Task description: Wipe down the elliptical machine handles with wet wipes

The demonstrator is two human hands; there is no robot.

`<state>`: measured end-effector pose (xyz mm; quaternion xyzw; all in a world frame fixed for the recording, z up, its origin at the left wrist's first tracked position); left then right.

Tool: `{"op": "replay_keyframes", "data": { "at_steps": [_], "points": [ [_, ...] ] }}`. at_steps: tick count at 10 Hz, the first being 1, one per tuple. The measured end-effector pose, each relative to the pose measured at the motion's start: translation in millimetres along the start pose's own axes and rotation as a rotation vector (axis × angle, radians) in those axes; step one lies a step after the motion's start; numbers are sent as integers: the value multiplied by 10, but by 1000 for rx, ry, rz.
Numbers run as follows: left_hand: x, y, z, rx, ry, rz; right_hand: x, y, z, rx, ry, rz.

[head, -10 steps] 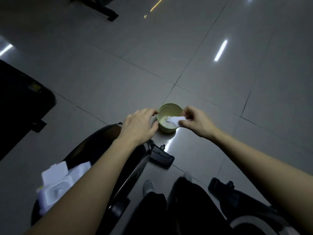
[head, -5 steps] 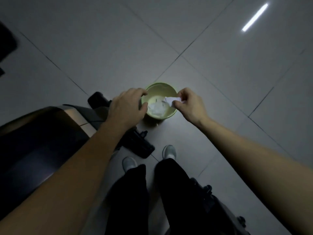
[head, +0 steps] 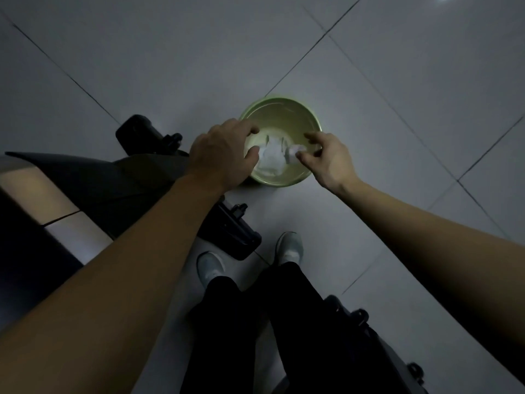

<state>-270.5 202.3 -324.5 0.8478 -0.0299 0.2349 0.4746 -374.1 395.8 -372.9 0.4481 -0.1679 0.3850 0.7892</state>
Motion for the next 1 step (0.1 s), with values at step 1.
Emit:
{"op": "replay_keyframes", "data": {
  "at_steps": [1],
  "points": [
    [-88,-50,71,-4,7,-23,-89,-50,-48,27,1,-12]
  ]
}}
Point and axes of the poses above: each hand's wrist, its own x-axis away from the middle knuckle, its own y-axis out of the back of the hand, z = x × y, the point moved 2 cm from there along -x, towards the middle knuckle, and after that the axes turned 9 degrees about z, right-handed, at the moved point
